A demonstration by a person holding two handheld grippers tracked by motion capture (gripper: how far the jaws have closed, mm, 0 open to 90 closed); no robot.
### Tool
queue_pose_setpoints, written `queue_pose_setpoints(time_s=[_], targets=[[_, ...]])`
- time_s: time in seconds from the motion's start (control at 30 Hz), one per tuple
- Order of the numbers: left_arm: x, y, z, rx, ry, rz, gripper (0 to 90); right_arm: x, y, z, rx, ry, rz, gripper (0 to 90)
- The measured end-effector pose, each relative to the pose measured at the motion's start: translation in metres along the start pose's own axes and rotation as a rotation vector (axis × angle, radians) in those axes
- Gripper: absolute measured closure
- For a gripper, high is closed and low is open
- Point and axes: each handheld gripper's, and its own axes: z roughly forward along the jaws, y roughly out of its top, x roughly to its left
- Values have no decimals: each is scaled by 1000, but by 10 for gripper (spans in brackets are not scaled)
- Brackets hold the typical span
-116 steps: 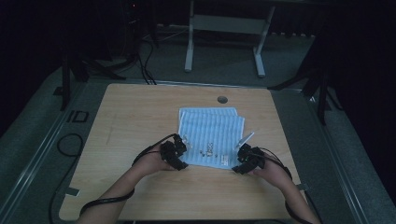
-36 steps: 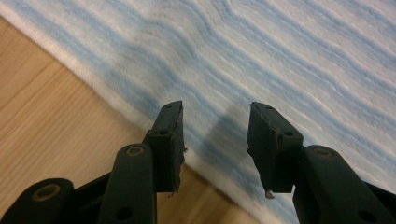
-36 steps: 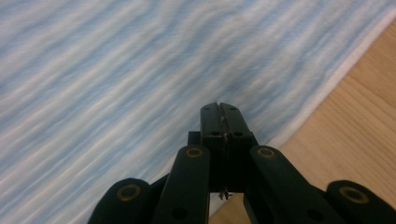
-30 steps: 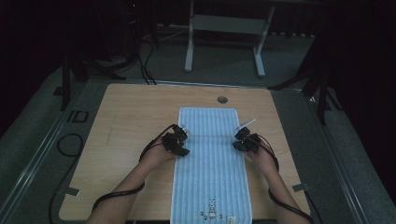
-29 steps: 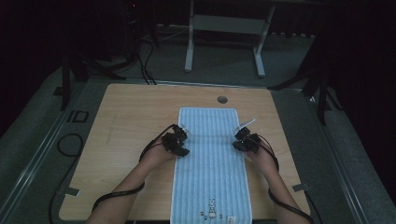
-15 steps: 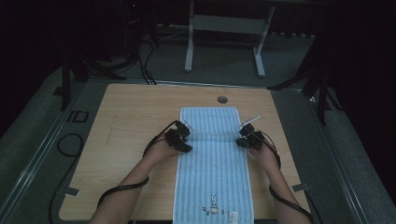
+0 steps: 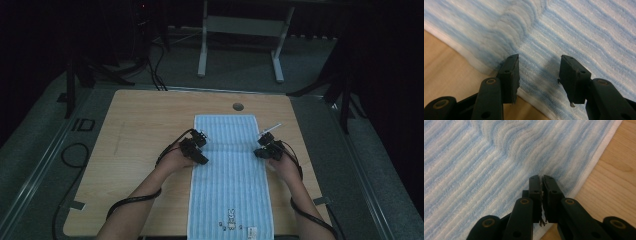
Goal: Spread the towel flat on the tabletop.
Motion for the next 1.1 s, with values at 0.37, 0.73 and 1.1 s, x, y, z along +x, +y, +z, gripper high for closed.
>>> queue_pose_setpoints(time_s=[0.37, 0.73, 1.1], targets=[[20, 13, -8, -125, 132, -73, 793, -4, 22, -10, -54, -34, 25, 873], [29, 25, 13, -75, 140, -90, 781, -15, 37, 19, 15, -88, 66, 873], [34, 39, 18, -63, 168, -83, 750, -30, 48, 23, 49, -111, 72, 872]])
